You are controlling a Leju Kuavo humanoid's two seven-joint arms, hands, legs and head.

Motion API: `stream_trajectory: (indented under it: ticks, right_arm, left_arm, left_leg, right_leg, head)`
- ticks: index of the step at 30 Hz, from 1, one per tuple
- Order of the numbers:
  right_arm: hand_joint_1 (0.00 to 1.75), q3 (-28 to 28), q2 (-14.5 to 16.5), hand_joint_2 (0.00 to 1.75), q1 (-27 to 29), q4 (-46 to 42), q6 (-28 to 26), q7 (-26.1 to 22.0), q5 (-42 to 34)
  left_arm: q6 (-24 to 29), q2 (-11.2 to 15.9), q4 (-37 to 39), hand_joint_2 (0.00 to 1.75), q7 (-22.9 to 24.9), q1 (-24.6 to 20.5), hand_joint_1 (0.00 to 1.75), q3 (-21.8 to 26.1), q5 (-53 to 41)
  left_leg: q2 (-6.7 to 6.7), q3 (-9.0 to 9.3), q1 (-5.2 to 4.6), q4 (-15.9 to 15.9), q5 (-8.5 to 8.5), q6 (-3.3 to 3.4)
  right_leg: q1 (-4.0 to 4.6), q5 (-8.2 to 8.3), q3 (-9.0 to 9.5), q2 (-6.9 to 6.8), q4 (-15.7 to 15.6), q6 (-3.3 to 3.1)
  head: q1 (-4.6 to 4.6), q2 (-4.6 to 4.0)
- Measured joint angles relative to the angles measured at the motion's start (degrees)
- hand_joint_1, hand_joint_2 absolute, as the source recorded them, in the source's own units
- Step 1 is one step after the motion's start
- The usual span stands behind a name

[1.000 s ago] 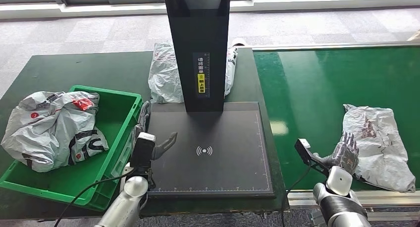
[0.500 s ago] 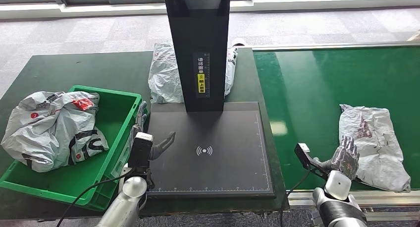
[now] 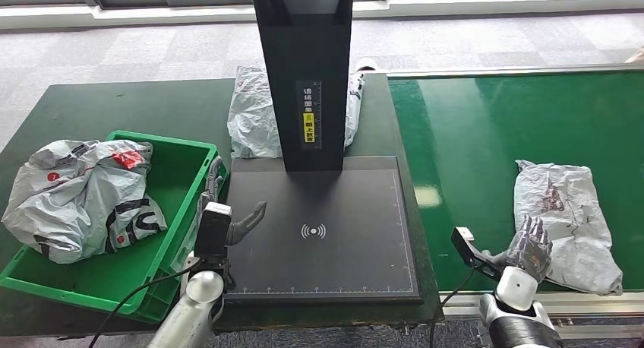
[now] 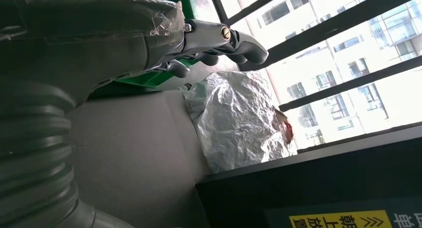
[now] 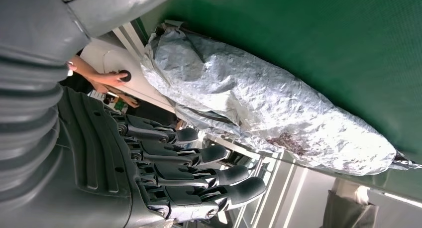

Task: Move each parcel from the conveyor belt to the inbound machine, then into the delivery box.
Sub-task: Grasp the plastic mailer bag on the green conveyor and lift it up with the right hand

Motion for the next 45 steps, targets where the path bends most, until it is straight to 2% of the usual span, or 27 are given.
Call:
stream_trajectory:
  ticks: [19,30,31,35,40,45]
  right_arm:
    - [0.00,0.0,0.1,1.75,0.3,-1.3,2.4,1.9,0.3]
    - [0.00,0.0,0.1,1.75,0.2,-1.2,8.7,4.0,0.3]
    - [0.04,0.0,0.1,1.75,0.2,-1.2,9.1,4.0,0.3]
    - [1.75,0.0,0.1,1.75,0.1,-1.2,10.1,4.4,0.3]
    - [1.75,0.0,-0.2,1.75,0.2,-0.8,13.3,4.6,0.3]
    - [1.75,0.0,-0.5,1.75,0.2,-0.4,14.0,4.3,0.3]
  left_arm:
    - [-0.1,-0.1,0.7,1.75,-0.7,0.0,0.00,0.3,0.8]
    - [-0.8,-0.2,1.0,1.75,-0.7,-0.3,0.00,0.7,1.4]
    - [-0.9,-0.2,1.1,1.75,-0.7,-0.3,0.00,0.7,1.5]
    - [-1.0,-0.2,1.2,1.75,-0.7,-0.4,0.00,0.8,1.7]
    - [-1.7,-0.3,1.9,1.75,-0.7,-0.9,0.00,0.8,1.7]
    - [-2.0,-0.5,2.6,1.75,-0.7,-1.5,0.00,0.8,2.2]
  left_leg:
    - [0.00,0.00,0.00,0.0,0.00,0.00]
    - [0.01,0.01,0.00,0.0,0.00,0.00]
    - [0.02,0.02,0.00,0.0,0.00,0.00]
    - [0.01,0.02,0.00,0.0,0.00,0.00]
    - [0.01,0.03,-0.01,0.0,0.00,0.00]
    - [0.03,0.03,-0.01,0.0,0.00,0.00]
  right_leg:
    - [0.00,0.00,0.00,0.00,0.0,0.00]
    - [0.00,0.00,0.00,0.01,0.0,0.00]
    - [0.00,0.00,0.00,0.01,0.0,0.00]
    - [-0.01,0.00,0.00,0.01,0.0,0.00]
    - [-0.01,0.01,0.00,0.02,0.0,0.00]
    - [0.00,0.01,0.00,0.03,0.0,0.00]
  head:
    - [0.00,0.00]
    - [0.00,-0.01]
    - [0.00,-0.01]
    - [0.00,-0.01]
    - [0.00,-0.01]
    - [0.00,-0.01]
